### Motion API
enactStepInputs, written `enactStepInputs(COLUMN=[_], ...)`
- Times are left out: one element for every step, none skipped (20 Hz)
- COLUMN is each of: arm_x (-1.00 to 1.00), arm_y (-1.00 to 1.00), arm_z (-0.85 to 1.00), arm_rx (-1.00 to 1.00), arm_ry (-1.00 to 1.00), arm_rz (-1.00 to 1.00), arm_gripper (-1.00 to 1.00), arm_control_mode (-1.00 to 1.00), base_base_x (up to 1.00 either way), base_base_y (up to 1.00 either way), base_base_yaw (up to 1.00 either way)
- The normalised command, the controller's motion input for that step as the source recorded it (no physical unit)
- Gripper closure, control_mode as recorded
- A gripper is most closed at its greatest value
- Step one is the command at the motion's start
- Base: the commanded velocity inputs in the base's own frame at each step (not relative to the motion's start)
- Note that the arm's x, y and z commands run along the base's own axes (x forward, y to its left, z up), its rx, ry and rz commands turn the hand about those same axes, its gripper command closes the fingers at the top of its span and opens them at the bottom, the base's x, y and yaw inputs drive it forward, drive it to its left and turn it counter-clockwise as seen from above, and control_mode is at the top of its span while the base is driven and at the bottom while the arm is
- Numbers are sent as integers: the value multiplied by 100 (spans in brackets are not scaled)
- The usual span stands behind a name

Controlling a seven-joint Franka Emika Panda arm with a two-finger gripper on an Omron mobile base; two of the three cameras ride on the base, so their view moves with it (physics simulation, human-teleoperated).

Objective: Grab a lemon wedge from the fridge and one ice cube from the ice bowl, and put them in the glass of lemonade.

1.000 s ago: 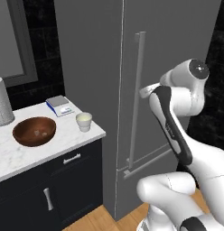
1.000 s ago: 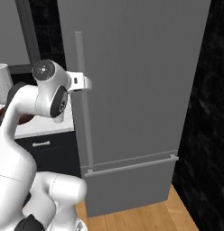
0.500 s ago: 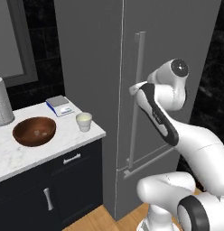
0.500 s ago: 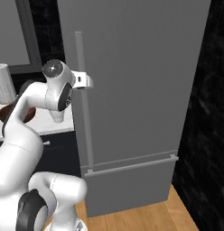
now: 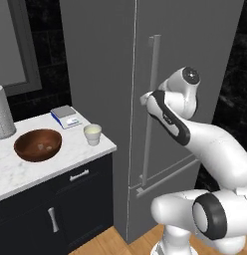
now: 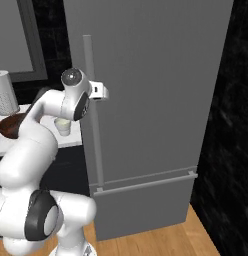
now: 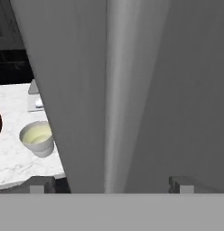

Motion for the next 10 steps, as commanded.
enactStepInputs(arm_x=[39, 46, 50, 52, 54, 58, 62, 66, 66, 66], arm_y=[-4, -6, -5, -2, -2, -1, 0, 0, 0, 0], arm_z=[-16, -19, -19, -21, -25, -28, -29, -29, -31, -31], arm_rx=[0, 0, 0, 0, 0, 0, 0, 0, 0, 0], arm_ry=[2, 2, 3, 2, 1, 0, 0, 0, 0, 1], arm_rz=[0, 0, 1, 1, 1, 1, 1, 2, 2, 2], arm_gripper=[-100, -100, -100, -100, -100, -100, -100, -100, -100, -100], arm_control_mode=[-100, -100, -100, -100, -100, -100, -100, -100, -100, -100], base_base_x=[0, 0, 0, 0, 0, 0, 0, 0, 0, 0], base_base_y=[0, 0, 0, 0, 0, 0, 0, 0, 0, 0], base_base_yaw=[0, 0, 0, 0, 0, 0, 0, 0, 0, 0])
